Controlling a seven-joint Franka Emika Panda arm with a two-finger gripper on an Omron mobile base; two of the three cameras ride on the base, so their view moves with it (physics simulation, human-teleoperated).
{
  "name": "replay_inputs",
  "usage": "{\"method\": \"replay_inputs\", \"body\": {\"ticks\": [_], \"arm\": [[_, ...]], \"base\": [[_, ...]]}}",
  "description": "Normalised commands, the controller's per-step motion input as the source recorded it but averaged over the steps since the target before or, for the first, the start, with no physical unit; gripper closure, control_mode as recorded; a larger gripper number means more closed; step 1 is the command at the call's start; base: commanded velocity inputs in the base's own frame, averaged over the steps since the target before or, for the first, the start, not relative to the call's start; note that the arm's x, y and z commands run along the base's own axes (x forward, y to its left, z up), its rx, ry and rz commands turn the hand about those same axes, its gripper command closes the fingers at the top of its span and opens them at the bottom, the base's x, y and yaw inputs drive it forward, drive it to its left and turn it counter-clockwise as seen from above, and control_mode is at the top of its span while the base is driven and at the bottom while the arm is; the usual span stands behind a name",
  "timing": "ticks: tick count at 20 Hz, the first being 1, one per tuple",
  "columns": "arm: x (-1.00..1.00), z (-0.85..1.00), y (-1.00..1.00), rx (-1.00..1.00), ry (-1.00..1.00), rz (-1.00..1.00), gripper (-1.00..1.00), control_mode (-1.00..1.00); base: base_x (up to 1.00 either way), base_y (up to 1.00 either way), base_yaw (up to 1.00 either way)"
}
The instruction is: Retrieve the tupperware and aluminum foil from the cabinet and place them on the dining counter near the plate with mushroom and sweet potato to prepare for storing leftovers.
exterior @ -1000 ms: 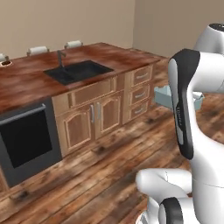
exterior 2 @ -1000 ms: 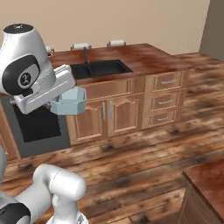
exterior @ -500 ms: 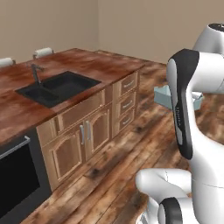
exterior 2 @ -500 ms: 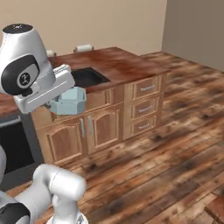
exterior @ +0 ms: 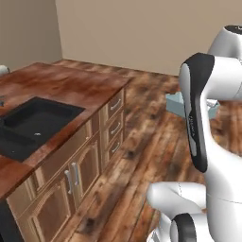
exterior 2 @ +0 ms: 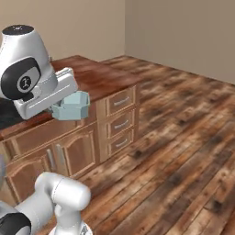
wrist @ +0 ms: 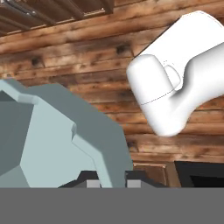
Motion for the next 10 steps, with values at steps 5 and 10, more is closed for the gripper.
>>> {"method": "replay_inputs", "body": {"ticks": [5,10], "arm": [[0.0,0.0,0.0,0.0,0.0,0.0,1.0,1.0],[0.0,0.0,0.0,0.0,0.0,0.0,1.0,1.0]], "base": [[1.0,0.03,-0.45],[1.0,0.03,-0.44]]}}
